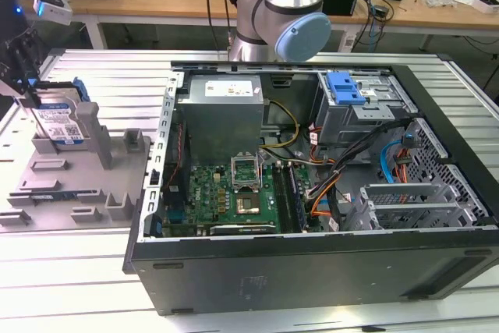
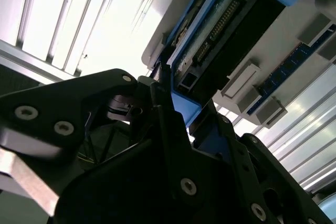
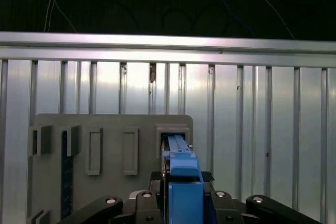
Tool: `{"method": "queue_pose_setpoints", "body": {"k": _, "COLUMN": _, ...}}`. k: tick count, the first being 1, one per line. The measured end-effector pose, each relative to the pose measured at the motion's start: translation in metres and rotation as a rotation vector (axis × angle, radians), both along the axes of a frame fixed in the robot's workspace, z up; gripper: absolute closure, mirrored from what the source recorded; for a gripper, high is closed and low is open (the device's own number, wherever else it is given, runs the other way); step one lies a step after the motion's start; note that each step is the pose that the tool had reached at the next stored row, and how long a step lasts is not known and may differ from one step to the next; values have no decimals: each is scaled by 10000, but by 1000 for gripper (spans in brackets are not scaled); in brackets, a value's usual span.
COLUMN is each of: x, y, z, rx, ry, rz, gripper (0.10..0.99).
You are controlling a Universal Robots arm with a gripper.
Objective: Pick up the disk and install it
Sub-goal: 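Pick up the disk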
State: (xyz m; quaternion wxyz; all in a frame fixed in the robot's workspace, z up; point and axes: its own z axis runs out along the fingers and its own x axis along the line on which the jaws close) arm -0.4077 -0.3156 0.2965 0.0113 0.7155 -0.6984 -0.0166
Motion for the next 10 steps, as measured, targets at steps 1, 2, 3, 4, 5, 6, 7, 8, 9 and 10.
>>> {"method": "queue_pose_setpoints", "body": {"k": 1, "x": 0, "y": -2, "z": 0, "rx": 0, "ry": 0, "rz": 0, "gripper": 718}}
{"method": "queue_pose_setpoints", "body": {"k": 2, "x": 0, "y": -3, "z": 0, "rx": 0, "ry": 0, "rz": 0, "gripper": 718}}
{"method": "queue_pose_setpoints", "body": {"k": 3, "x": 0, "y": -4, "z": 0, "rx": 0, "ry": 0, "rz": -1, "gripper": 718}}
{"method": "queue_pose_setpoints", "body": {"k": 4, "x": 0, "y": -5, "z": -1, "rx": -1, "ry": 1, "rz": 0, "gripper": 718}}
{"method": "queue_pose_setpoints", "body": {"k": 5, "x": 0, "y": -7, "z": -1, "rx": -1, "ry": 1, "rz": -1, "gripper": 718}}
{"method": "queue_pose_setpoints", "body": {"k": 6, "x": 0, "y": -7, "z": -1, "rx": -1, "ry": 1, "rz": -2, "gripper": 718}}
{"method": "queue_pose_setpoints", "body": {"k": 7, "x": 0, "y": -8, "z": -1, "rx": -1, "ry": 1, "rz": -3, "gripper": 718}}
{"method": "queue_pose_setpoints", "body": {"k": 8, "x": 0, "y": -9, "z": -2, "rx": -1, "ry": 1, "rz": -4, "gripper": 718}}
{"method": "queue_pose_setpoints", "body": {"k": 9, "x": 0, "y": -10, "z": -2, "rx": -1, "ry": 1, "rz": -5, "gripper": 718}}
{"method": "queue_pose_setpoints", "body": {"k": 10, "x": 0, "y": -11, "z": -2, "rx": -1, "ry": 1, "rz": -6, "gripper": 718}}
